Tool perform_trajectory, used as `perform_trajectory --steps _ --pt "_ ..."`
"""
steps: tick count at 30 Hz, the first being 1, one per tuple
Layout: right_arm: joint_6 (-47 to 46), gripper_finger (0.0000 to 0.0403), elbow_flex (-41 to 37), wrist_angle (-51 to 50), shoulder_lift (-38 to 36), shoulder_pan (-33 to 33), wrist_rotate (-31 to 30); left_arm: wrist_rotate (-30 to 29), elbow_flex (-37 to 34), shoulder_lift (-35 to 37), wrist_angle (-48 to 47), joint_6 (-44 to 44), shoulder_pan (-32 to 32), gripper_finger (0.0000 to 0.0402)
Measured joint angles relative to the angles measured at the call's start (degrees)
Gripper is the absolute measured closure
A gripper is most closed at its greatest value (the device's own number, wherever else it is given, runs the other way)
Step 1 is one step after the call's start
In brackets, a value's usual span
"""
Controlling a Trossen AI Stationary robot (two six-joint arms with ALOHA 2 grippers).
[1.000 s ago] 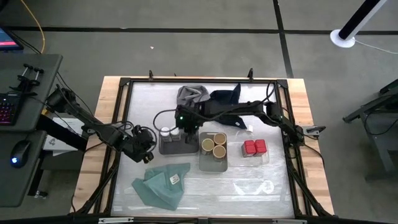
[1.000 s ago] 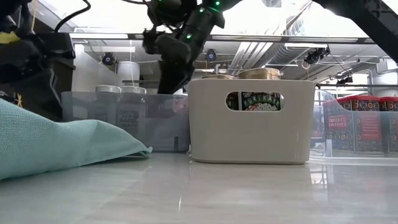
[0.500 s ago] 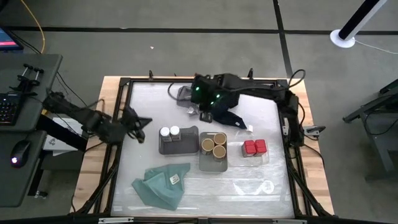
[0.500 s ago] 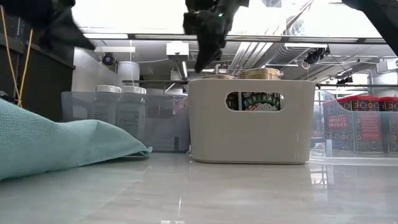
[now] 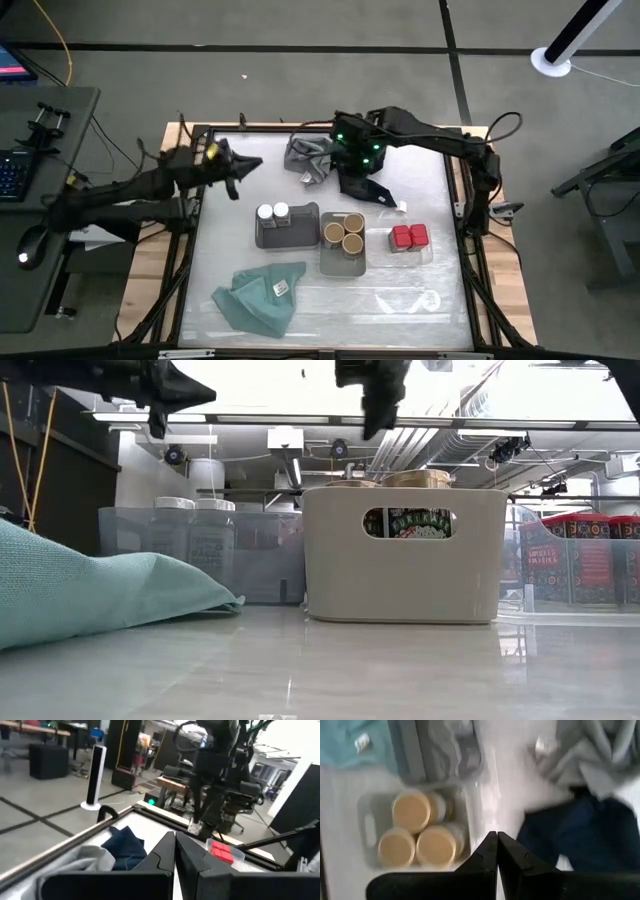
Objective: Sort spices by type
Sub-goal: Return to Home Position
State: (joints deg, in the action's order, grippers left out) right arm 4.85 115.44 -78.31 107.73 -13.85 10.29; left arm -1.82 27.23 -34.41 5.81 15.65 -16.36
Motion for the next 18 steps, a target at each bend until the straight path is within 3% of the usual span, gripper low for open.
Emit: perform_trajectory --steps 4,8,14,18 --pt "-1.9 0.0403 0.0 -4.1 -3.8 0.0 -0.8 10.9 -1.4 4.7 -2.4 1.2 -8.1 0.0402" --pt "-4.9 0.0403 0.0 -5.6 -7.8 -0.7 -3.8 12.2 -8.5 14.1 -2.8 5.9 -9.5 0.0402" --pt "-12.6 0.0403 0.0 -6.8 -13.5 -3.0 -7.3 -0.3 -17.3 28.6 0.3 11.1 -6.5 0.0401" --pt "-17.9 0.0403 0.0 -7.4 -16.4 -2.6 -9.1 -6.5 -18.1 30.9 0.2 10.0 -3.6 0.0401"
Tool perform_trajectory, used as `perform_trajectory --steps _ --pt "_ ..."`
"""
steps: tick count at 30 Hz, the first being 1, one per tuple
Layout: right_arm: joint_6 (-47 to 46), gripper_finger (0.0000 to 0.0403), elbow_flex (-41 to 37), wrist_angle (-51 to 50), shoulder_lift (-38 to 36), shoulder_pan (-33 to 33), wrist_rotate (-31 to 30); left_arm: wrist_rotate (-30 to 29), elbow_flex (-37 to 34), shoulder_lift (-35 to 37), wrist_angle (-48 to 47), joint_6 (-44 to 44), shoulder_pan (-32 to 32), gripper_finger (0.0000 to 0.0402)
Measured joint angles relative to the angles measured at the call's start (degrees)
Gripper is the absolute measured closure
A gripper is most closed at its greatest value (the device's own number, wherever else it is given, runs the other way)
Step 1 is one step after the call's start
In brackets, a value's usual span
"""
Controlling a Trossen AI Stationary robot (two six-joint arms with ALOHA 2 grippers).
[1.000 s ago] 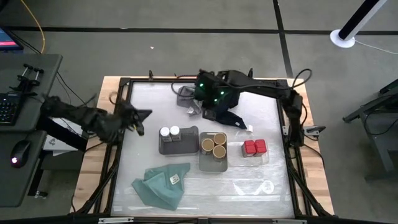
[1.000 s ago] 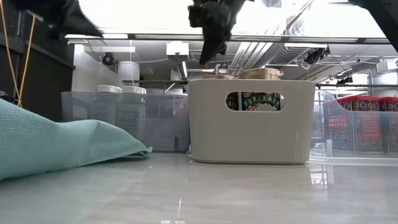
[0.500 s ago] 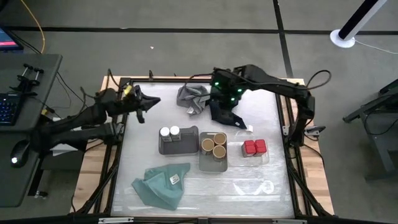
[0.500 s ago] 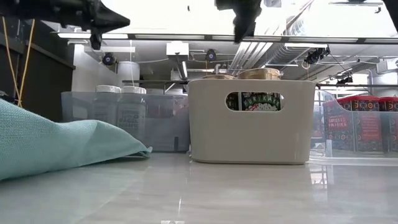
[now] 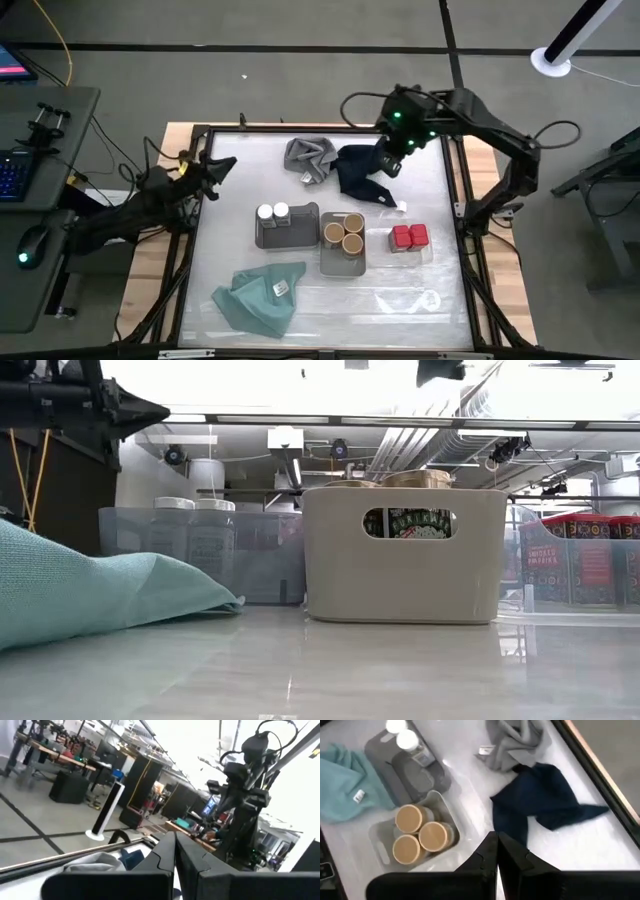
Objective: Sort spices by type
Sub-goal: Return to Home Position
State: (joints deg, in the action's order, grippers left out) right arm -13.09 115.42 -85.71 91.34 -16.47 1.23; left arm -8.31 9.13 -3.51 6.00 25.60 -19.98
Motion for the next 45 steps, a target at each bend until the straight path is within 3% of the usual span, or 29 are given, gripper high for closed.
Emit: perform_trajectory --steps 4,7,9,12,16,21,27,30,37,45 --pt "-3.7 0.0403 0.0 -4.3 -2.0 1.2 -3.1 -2.9 -0.3 -1.6 0.4 -0.4 3.4 0.0401" --pt "-6.2 0.0403 -1.7 -3.4 -3.9 1.6 -3.3 -4.3 -5.0 -2.1 9.4 -0.1 6.1 0.0401" --pt "-8.2 0.0403 -5.4 -2.2 -6.5 1.6 -2.4 -4.8 -8.6 -2.1 14.1 1.6 7.7 0.0402" --pt "-11.9 0.0403 -15.0 -0.3 -11.9 2.2 -2.0 -7.2 -7.5 -1.1 11.6 -1.6 9.4 0.0402" --pt "-17.0 0.0403 -31.3 14.2 -21.4 3.8 -0.1 -7.9 -5.3 0.7 9.2 -4.7 9.7 0.0402" --pt "-24.8 0.0403 -54.8 32.2 -34.2 6.9 2.8 -6.7 -5.5 1.6 -2.1 1.9 9.7 0.0402" --pt "-27.9 0.0403 -76.1 58.2 -45.4 7.9 3.0 -7.2 -5.5 1.6 -4.5 3.8 9.7 0.0402" --pt "-23.8 0.0403 -82.1 68.2 -47.9 4.1 3.4 -7.3 -5.5 1.6 -4.9 4.2 9.7 0.0402" --pt "-18.7 0.0403 -92.5 75.6 -54.4 -4.8 13.8 -7.3 -5.5 1.6 -4.9 4.2 9.7 0.0402" --pt "-22.1 0.0403 -104.9 87.8 -64.1 -5.1 11.9 -7.3 -5.4 1.6 -4.9 4.2 9.7 0.0402"
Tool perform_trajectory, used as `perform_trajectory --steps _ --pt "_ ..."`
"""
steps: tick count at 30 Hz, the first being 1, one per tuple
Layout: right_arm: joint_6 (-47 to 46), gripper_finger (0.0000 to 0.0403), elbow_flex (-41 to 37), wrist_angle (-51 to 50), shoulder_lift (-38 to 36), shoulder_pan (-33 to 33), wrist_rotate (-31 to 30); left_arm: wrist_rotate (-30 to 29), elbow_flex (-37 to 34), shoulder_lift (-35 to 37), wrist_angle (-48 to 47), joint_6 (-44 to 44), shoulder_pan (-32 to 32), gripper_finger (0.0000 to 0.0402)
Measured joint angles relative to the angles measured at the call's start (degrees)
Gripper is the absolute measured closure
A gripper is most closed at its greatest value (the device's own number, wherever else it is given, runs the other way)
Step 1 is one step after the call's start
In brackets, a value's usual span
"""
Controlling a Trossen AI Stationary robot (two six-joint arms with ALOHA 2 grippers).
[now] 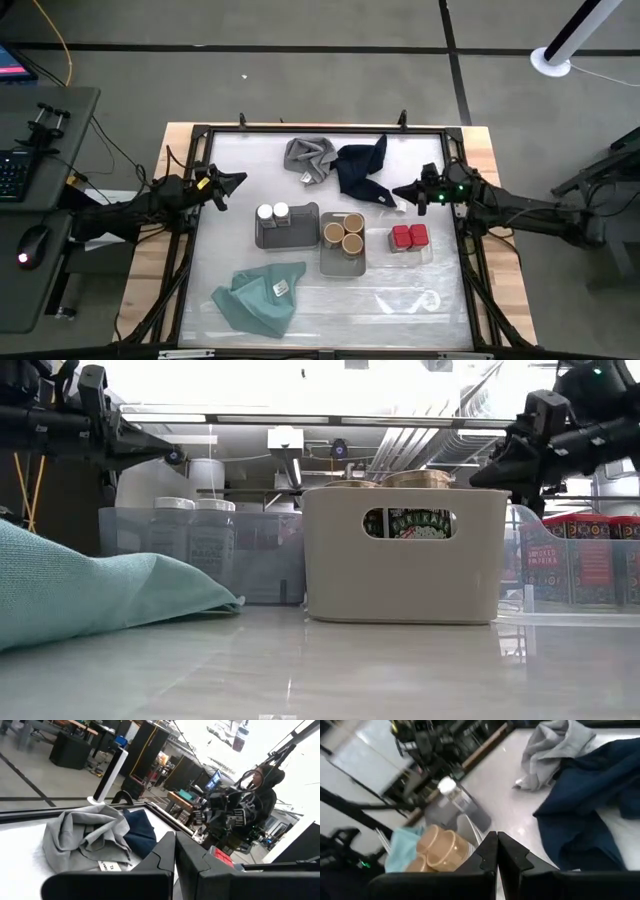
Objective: Sort spices by type
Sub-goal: Return to Home Position
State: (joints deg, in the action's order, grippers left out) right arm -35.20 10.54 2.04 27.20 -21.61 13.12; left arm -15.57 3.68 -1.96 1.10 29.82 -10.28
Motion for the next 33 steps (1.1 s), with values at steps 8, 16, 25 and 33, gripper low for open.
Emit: perform_trajectory --steps 8,16,25,33 --pt "-5.0 0.0403 -6.9 13.4 -4.6 6.1 -6.9 0.0 0.0 0.0 0.0 0.0 0.0 0.0402" --pt "-5.3 0.0403 -10.0 13.5 -4.8 21.4 -26.2 0.0 -2.2 1.7 0.2 0.0 0.0 0.0402" --pt "5.2 0.0403 -10.0 12.0 -4.7 26.2 -35.1 0.2 -3.0 1.7 1.7 0.1 0.5 0.0402" --pt "9.2 0.0403 -10.0 11.9 -4.7 26.1 -29.5 0.2 -3.0 1.8 1.7 0.0 3.1 0.0402"
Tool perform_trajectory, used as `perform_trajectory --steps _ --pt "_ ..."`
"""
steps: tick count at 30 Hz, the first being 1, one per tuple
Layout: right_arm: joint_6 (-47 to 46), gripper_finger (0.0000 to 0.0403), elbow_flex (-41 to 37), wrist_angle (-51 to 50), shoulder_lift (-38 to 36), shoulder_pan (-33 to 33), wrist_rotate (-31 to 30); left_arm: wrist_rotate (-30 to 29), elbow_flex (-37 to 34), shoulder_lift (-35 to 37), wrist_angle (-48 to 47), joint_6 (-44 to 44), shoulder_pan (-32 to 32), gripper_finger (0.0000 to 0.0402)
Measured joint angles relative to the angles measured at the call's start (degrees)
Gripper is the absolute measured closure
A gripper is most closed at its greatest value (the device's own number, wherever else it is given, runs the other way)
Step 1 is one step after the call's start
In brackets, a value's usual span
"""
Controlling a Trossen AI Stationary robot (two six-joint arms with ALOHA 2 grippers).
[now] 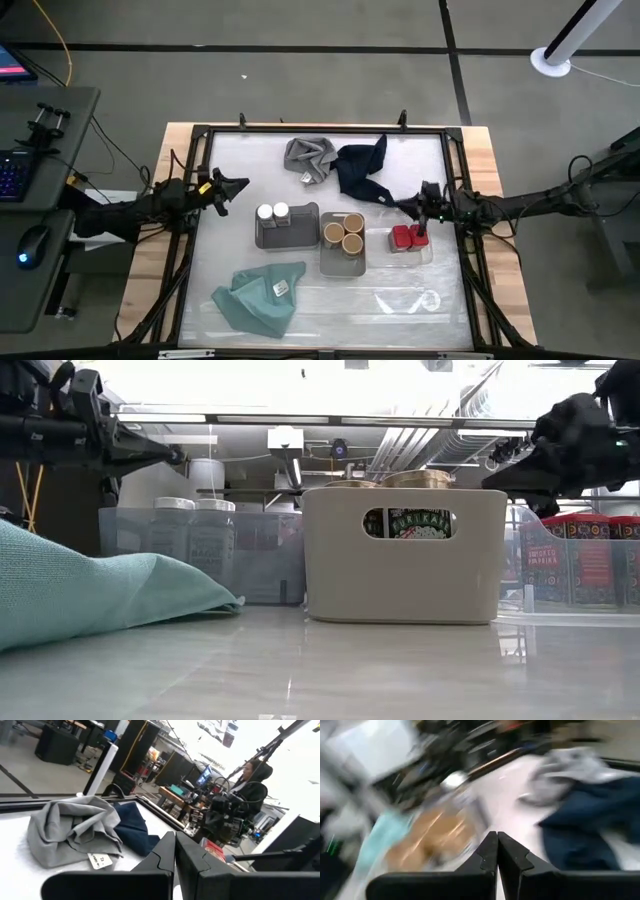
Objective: Sort spices by type
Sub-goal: Return to Home Position
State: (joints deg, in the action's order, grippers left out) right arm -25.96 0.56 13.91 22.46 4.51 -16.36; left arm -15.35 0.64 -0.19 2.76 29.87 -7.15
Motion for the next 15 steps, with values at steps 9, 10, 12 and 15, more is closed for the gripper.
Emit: perform_trajectory --steps 9,10,12,15 --pt "15.9 0.0403 0.0 -4.9 0.0 0.0 16.0 0.0 0.0 0.0 0.0 0.0 2.2 0.0402" --pt "17.5 0.0403 0.0 -4.7 0.0 0.0 15.7 0.0 0.0 0.0 0.0 0.0 2.4 0.0401" --pt "19.8 0.0403 0.0 -3.2 0.0 0.0 14.5 0.0 0.0 0.0 0.0 0.0 2.4 0.0402" --pt "20.9 0.0403 0.0 -0.6 0.0 0.0 12.3 0.0 0.0 0.0 0.0 0.0 2.1 0.0402"
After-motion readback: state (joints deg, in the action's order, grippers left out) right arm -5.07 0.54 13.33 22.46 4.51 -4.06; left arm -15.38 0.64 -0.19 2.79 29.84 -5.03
